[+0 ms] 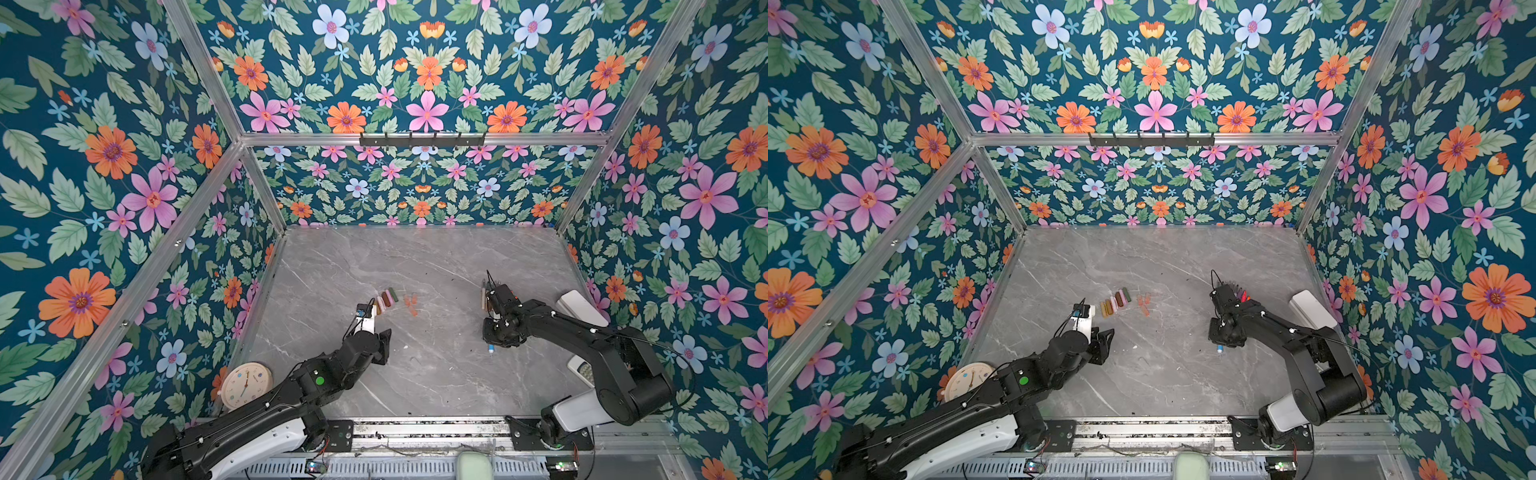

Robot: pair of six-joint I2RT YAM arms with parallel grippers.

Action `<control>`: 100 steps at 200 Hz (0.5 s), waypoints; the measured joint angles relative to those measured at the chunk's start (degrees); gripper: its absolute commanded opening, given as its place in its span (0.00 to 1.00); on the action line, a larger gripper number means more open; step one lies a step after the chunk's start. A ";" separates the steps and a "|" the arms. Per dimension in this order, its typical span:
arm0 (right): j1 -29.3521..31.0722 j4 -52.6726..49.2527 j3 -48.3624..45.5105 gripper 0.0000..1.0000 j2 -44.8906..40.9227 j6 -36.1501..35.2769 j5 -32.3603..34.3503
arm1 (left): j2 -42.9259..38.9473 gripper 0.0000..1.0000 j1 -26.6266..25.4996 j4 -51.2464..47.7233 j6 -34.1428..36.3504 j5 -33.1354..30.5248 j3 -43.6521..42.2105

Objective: Open the pen caps
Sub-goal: 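Lay the blue highlighter beside the marker row and open the right gripper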

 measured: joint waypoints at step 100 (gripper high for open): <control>0.00 -2.03 1.18 0.90 -18.99 -0.72 9.14 | -13.35 0.99 0.11 6.32 6.29 -12.31 -4.22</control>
